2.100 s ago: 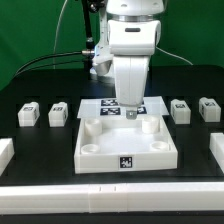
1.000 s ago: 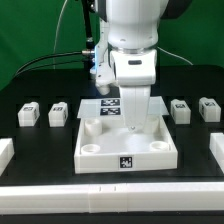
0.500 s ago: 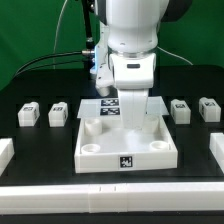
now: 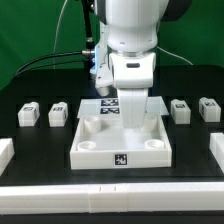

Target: Assemble one leg

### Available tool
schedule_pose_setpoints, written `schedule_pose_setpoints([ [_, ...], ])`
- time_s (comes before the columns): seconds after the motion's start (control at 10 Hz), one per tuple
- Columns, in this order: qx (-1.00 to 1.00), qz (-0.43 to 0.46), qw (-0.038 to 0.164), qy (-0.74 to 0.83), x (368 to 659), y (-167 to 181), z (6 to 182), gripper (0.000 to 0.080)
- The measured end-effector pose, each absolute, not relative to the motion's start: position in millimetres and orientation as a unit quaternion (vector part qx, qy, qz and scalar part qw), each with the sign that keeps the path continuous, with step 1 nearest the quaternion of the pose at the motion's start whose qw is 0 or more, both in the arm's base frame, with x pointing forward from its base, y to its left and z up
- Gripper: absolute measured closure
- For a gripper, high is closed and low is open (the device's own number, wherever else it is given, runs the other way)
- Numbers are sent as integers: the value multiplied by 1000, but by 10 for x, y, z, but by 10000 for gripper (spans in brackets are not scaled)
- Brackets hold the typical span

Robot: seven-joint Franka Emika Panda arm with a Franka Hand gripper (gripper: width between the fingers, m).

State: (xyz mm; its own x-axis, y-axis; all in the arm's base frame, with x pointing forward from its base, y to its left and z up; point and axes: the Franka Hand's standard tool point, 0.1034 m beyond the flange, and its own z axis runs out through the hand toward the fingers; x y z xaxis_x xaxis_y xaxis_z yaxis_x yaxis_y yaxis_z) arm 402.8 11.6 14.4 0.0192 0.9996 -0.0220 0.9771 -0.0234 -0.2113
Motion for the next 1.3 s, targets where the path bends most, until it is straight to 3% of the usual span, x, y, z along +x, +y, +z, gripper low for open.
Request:
schedule_pose_setpoints([
  [0.6, -710, 80, 67, -696, 4044, 133, 138, 726],
  [1.3, -709, 57, 59, -700, 4462, 611, 145, 726],
])
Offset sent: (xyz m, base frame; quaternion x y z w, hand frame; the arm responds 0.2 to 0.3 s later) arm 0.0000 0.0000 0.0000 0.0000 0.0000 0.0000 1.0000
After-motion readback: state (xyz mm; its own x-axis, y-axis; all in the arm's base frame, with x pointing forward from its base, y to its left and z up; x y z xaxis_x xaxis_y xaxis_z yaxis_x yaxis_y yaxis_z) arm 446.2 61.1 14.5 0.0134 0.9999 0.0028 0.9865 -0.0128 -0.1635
